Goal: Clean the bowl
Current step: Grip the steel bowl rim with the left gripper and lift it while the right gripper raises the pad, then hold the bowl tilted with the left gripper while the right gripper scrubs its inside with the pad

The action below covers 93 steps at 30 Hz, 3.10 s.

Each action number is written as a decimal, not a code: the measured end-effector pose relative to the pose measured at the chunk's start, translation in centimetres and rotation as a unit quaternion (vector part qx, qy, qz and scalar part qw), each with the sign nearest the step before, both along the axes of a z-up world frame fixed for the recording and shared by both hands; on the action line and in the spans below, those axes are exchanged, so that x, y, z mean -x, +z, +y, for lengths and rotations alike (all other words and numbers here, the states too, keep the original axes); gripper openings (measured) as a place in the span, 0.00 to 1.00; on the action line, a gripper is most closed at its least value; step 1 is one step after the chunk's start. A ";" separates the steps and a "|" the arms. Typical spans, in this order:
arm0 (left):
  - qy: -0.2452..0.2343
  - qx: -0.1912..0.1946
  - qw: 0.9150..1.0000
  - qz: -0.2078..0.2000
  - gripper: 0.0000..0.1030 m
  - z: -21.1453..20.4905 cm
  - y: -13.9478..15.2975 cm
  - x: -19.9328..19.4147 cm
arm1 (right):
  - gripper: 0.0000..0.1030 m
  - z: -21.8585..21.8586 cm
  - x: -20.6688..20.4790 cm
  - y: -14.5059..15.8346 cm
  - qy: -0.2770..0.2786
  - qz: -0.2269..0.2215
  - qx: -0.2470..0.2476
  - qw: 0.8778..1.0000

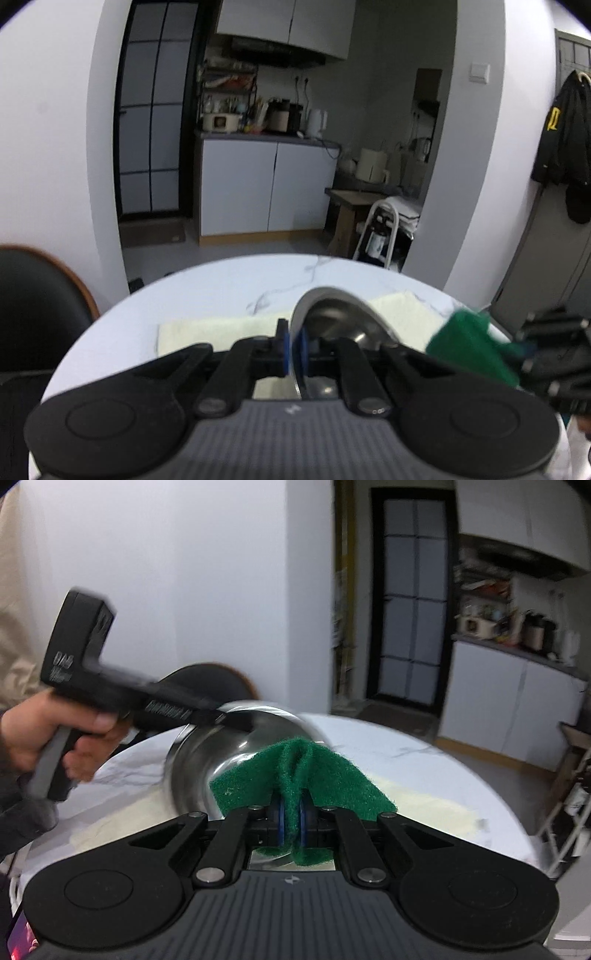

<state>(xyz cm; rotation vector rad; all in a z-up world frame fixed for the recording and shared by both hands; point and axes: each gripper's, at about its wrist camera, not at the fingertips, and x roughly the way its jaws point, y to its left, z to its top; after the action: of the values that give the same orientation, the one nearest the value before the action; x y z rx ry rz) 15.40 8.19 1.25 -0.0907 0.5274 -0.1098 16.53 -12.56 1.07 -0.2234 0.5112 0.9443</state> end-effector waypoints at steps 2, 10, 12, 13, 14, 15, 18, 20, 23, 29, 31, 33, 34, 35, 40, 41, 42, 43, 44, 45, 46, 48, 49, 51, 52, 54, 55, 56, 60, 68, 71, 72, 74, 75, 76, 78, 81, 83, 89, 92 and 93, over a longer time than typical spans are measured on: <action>-0.002 -0.001 1.000 -0.009 0.06 -0.1 0.2 -0.2 | 0.08 0.9 -0.3 -0.3 0.018 0.017 0.006 1.000; -0.031 0.005 0.999 -0.041 0.10 -1.0 0.7 -1.0 | 0.08 4.0 -0.5 -1.8 0.056 0.058 0.033 0.996; -0.033 -0.004 0.999 -0.042 0.11 -1.2 0.5 -0.5 | 0.08 4.1 -0.8 -2.4 0.053 0.071 0.043 0.995; -0.032 -0.006 0.999 -0.041 0.13 -1.3 0.5 -0.4 | 0.08 4.2 -0.9 -2.7 0.051 0.077 0.049 0.995; -0.030 -0.008 0.999 -0.036 0.13 -1.3 0.3 -0.1 | 0.08 4.3 -1.1 -3.0 0.048 0.081 0.053 0.994; -0.029 -0.009 0.999 -0.026 0.13 -1.4 0.0 0.1 | 0.08 4.3 -1.2 -3.1 0.047 0.082 0.055 0.994; -0.034 -0.020 0.999 -0.007 0.28 -1.9 -1.1 0.8 | 0.07 4.8 -1.6 -3.9 0.045 0.083 0.071 0.993; -0.037 -0.040 0.999 0.005 0.37 -2.6 -1.9 1.2 | 0.07 5.0 -1.7 -3.9 0.042 0.079 0.074 0.993; -0.036 -0.055 0.998 0.025 0.41 -3.2 -2.9 1.3 | 0.07 5.3 -1.6 -3.8 0.034 0.075 0.081 0.993; -0.025 -0.037 0.998 0.050 0.27 -2.9 -4.5 1.5 | 0.07 5.4 -1.1 -3.5 0.017 0.056 0.094 0.994; -0.018 -0.047 0.998 0.042 0.24 -2.9 -4.7 1.7 | 0.07 5.4 -0.9 -3.6 0.008 0.047 0.101 0.994; -0.023 -0.054 0.997 0.040 0.18 -3.0 -4.8 1.7 | 0.07 5.6 -0.7 -3.5 0.002 0.038 0.107 0.993; -0.025 -0.056 0.997 0.040 0.18 -3.1 -4.8 1.7 | 0.07 5.7 -0.7 -3.5 -0.001 0.034 0.110 0.993; -0.026 -0.058 0.997 0.040 0.18 -3.1 -4.9 1.7 | 0.07 5.8 -0.6 -3.5 -0.004 0.029 0.113 0.993; -0.029 -0.085 0.995 0.038 0.16 -4.2 -4.9 1.7 | 0.08 6.5 -0.8 -3.5 -0.057 -0.031 0.125 0.990; -0.030 -0.091 0.995 0.038 0.16 -4.4 -4.9 1.7 | 0.08 6.5 -0.9 -3.4 -0.064 -0.038 0.120 0.990; -0.030 -0.094 0.994 0.038 0.16 -4.5 -4.9 1.8 | 0.08 6.6 -1.1 -3.4 -0.071 -0.045 0.115 0.990; -0.031 -0.093 0.994 0.038 0.16 -4.5 -4.9 1.7 | 0.08 6.6 -1.1 -3.3 -0.075 -0.049 0.113 0.990; -0.032 -0.092 0.995 0.039 0.16 -4.5 -4.9 1.7 | 0.08 6.6 -1.1 -3.3 -0.078 -0.052 0.113 0.989; -0.033 -0.090 0.995 0.040 0.16 -4.5 -5.0 1.6 | 0.08 6.6 -1.1 -3.2 -0.081 -0.055 0.112 0.989; -0.034 -0.089 0.995 0.040 0.16 -4.5 -5.0 1.5 | 0.08 6.6 -1.1 -3.2 -0.084 -0.058 0.112 0.989; -0.035 -0.091 0.994 0.040 0.16 -4.6 -4.9 1.4 | 0.08 6.6 -1.0 -3.1 -0.089 -0.064 0.111 0.988; -0.035 -0.092 0.994 0.039 0.16 -4.6 -4.8 1.4 | 0.08 6.6 -1.0 -3.0 -0.092 -0.067 0.110 0.987; -0.035 -0.091 0.994 0.040 0.16 -4.7 -4.8 1.4 | 0.08 7.0 -1.3 -3.3 -0.086 -0.053 0.117 0.988; -0.035 -0.090 0.994 0.041 0.16 -4.8 -4.8 1.4 | 0.08 7.1 -1.3 -3.5 -0.080 -0.041 0.121 0.989; -0.036 -0.082 0.995 0.042 0.16 -4.7 -4.8 1.4 | 0.08 7.4 -1.3 -3.9 -0.068 -0.022 0.127 0.989; -0.036 -0.078 0.995 0.043 0.16 -4.7 -4.8 1.4 | 0.08 7.5 -1.2 -4.0 -0.063 -0.015 0.129 0.990; -0.035 -0.072 0.996 0.043 0.16 -4.7 -4.8 1.4 | 0.08 7.6 -1.2 -4.1 -0.056 -0.007 0.129 0.990; -0.029 -0.066 0.997 0.042 0.16 -4.8 -4.9 1.1 | 0.08 8.1 -0.9 -4.1 -0.029 0.027 0.115 0.993; -0.016 -0.047 0.997 0.062 0.14 -4.7 -5.3 0.6 | 0.08 6.7 -2.0 -4.1 -0.013 0.094 0.068 0.993; -0.016 -0.064 0.996 0.052 0.13 -4.7 -4.9 0.9 | 0.08 6.4 -1.9 -3.9 -0.027 0.070 0.093 0.993; -0.016 -0.069 0.996 0.050 0.13 -4.7 -4.8 1.0 | 0.07 6.2 -1.9 -3.9 -0.036 0.057 0.105 0.992; -0.016 -0.070 0.996 0.049 0.13 -4.8 -4.8 1.2 | 0.07 5.9 -1.8 -3.6 -0.055 0.039 0.112 0.991; -0.016 -0.070 0.996 0.049 0.13 -4.8 -4.7 1.3 | 0.07 5.6 -1.8 -3.4 -0.069 0.029 0.109 0.991; -0.017 -0.071 0.996 0.049 0.13 -4.9 -4.8 1.3 | 0.07 5.3 -1.9 -3.0 -0.084 0.017 0.104 0.991; -0.018 -0.080 0.996 0.045 0.13 -5.1 -4.8 1.3 | 0.07 4.9 -2.0 -2.5 -0.108 -0.006 0.092 0.990; -0.022 -0.107 0.993 0.034 0.14 -5.9 -4.8 1.6 | 0.07 4.5 -1.8 -2.2 -0.123 -0.029 0.074 0.989; -0.023 -0.119 0.992 0.032 0.14 -6.3 -4.7 1.8 | 0.07 4.4 -1.6 -2.0 -0.128 -0.037 0.063 0.989; -0.028 -0.130 0.991 0.031 0.14 -7.0 -4.7 2.5 | 0.07 5.0 -1.2 -1.6 -0.130 -0.053 0.024 0.990; -0.032 -0.133 0.990 0.028 0.14 -7.4 -4.7 2.8 | 0.07 5.0 0.1 -1.6 -0.124 -0.054 0.012 0.991; -0.033 -0.134 0.990 0.028 0.14 -7.5 -4.6 2.9 | 0.07 5.0 0.2 -1.6 -0.121 -0.052 0.008 0.991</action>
<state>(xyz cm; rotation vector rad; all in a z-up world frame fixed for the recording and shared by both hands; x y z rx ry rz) 12.50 0.70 -3.40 0.1877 0.5965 -0.1009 16.35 -7.53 -0.52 -0.2195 0.4389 0.6894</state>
